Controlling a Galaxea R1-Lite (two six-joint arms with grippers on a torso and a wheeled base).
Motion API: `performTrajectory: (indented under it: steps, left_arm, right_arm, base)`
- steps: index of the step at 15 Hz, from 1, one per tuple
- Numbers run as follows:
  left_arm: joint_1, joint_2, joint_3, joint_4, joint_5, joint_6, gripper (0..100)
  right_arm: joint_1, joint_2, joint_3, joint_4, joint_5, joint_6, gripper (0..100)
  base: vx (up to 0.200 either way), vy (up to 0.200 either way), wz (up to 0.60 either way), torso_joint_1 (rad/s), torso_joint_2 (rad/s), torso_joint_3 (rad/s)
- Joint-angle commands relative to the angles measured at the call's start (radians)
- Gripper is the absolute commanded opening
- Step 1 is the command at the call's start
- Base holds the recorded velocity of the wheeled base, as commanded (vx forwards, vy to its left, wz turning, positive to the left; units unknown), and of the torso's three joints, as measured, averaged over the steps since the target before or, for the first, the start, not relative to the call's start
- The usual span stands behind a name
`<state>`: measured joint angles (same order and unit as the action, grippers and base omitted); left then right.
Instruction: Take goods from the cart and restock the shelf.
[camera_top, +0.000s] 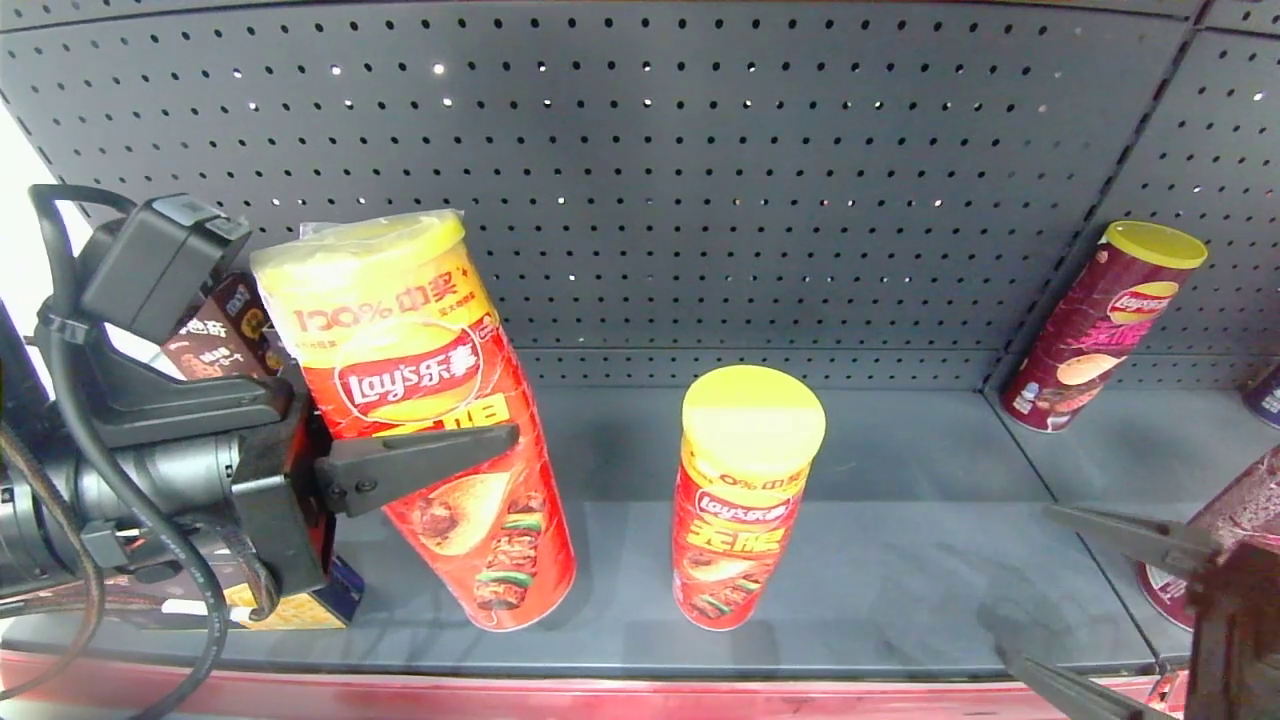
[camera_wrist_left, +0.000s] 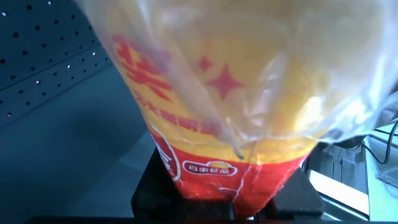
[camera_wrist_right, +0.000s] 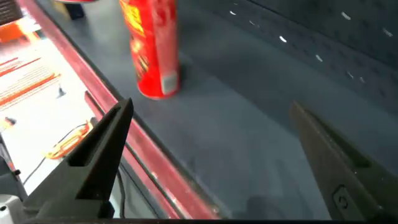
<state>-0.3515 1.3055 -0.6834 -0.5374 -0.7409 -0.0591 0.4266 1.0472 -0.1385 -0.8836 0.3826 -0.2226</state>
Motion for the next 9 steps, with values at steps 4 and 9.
performTrajectory:
  steps: [4, 9]
  left_arm:
    - [-0.001, -0.011, -0.004, -0.001, -0.002, 0.001, 0]
    - [-0.003, -0.012, 0.002, -0.001, -0.002, 0.001, 0]
  right_arm:
    - [-0.092, -0.375, 0.137, 0.250, -0.244, 0.150, 100]
    - [-0.154, -0.940, 0.137, 0.885, -0.413, 0.216, 100]
  base:
    - [0.000, 0.000, 0.00, 0.000, 0.00, 0.000]
    - [0.000, 0.000, 0.00, 0.000, 0.00, 0.000]
